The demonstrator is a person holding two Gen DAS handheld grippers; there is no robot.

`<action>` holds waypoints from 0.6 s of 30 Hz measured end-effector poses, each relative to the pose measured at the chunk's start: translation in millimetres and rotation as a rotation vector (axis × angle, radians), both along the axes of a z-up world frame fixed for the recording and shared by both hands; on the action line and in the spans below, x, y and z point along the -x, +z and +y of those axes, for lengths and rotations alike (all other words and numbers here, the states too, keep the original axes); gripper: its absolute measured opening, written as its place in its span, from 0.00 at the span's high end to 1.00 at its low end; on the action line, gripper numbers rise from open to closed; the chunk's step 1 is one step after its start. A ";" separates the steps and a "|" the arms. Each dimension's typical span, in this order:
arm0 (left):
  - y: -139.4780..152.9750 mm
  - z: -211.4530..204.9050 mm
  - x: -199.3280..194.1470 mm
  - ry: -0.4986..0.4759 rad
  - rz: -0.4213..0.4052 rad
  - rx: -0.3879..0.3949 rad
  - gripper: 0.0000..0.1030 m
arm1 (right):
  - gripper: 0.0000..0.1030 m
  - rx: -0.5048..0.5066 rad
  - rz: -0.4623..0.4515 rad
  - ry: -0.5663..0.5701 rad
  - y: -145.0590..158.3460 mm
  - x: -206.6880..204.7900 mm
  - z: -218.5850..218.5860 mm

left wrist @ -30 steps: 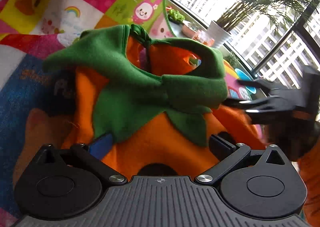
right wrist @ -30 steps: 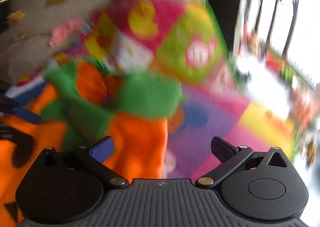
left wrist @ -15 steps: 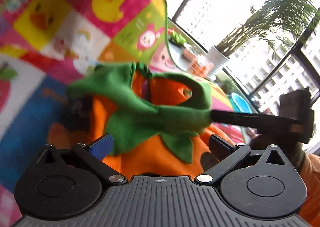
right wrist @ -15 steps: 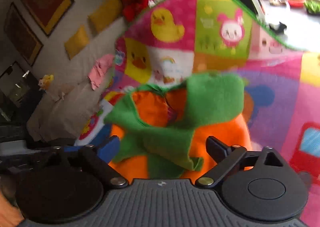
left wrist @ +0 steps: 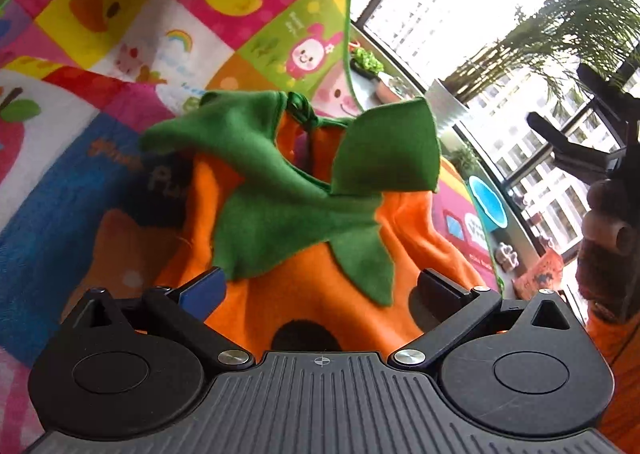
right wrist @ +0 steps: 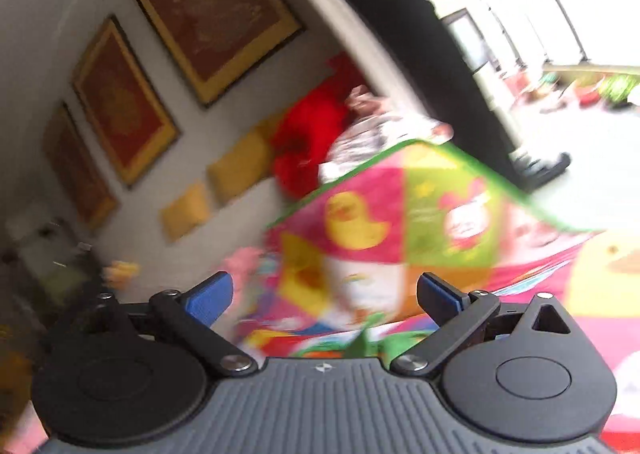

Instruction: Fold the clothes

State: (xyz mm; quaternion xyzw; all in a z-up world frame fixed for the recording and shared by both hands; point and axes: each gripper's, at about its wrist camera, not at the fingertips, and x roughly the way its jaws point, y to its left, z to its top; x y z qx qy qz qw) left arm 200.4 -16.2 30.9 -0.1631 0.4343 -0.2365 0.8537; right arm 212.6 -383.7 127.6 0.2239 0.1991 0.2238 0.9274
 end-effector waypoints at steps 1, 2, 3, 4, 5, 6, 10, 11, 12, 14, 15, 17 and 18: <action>-0.1 -3.1 -0.6 -0.011 -0.002 -0.002 0.00 | 0.04 0.038 0.001 -0.021 0.4 0.3 4.3; -0.2 -6.2 -1.2 -0.021 -0.003 -0.005 0.00 | 0.04 0.077 0.003 -0.042 0.8 -0.1 9.8; 0.9 -9.3 -1.0 -0.033 -0.008 -0.007 0.00 | 0.04 0.111 0.005 -0.054 -1.6 -2.1 13.8; 2.1 -11.1 0.2 -0.040 -0.012 -0.009 0.00 | 0.04 0.143 0.006 -0.064 -4.6 -4.5 17.4; 3.2 -12.6 1.5 -0.047 -0.017 -0.011 0.00 | 0.04 0.156 0.014 -0.056 -8.7 -6.2 18.8; 4.4 -14.2 2.8 -0.053 -0.022 -0.013 0.00 | 0.05 0.144 0.036 -0.031 -16.3 -11.6 22.5; 3.0 -12.4 3.1 -0.053 -0.013 -0.035 0.00 | 0.05 0.056 0.156 0.069 -46.7 -42.7 37.0; 2.5 -11.9 3.1 -0.053 -0.010 -0.041 0.00 | 0.05 0.035 0.195 0.084 -55.1 -51.2 43.1; 2.1 -11.4 3.1 -0.053 -0.007 -0.046 0.00 | 0.05 0.008 0.235 0.127 -63.9 -57.9 50.8; 1.3 -10.4 3.1 -0.053 -0.002 -0.058 0.00 | 0.05 -0.041 0.317 0.271 -82.4 -65.8 67.6; 0.9 -9.9 3.1 -0.052 0.001 -0.063 0.00 | 0.03 -0.014 0.342 0.360 -86.8 -61.0 74.2; 0.1 -8.8 3.2 -0.052 0.006 -0.075 0.00 | 0.03 0.065 0.383 0.530 -92.8 -48.8 86.2; -0.4 -8.3 3.2 -0.052 0.009 -0.080 0.00 | 0.03 0.125 0.377 0.549 -92.9 -38.8 84.6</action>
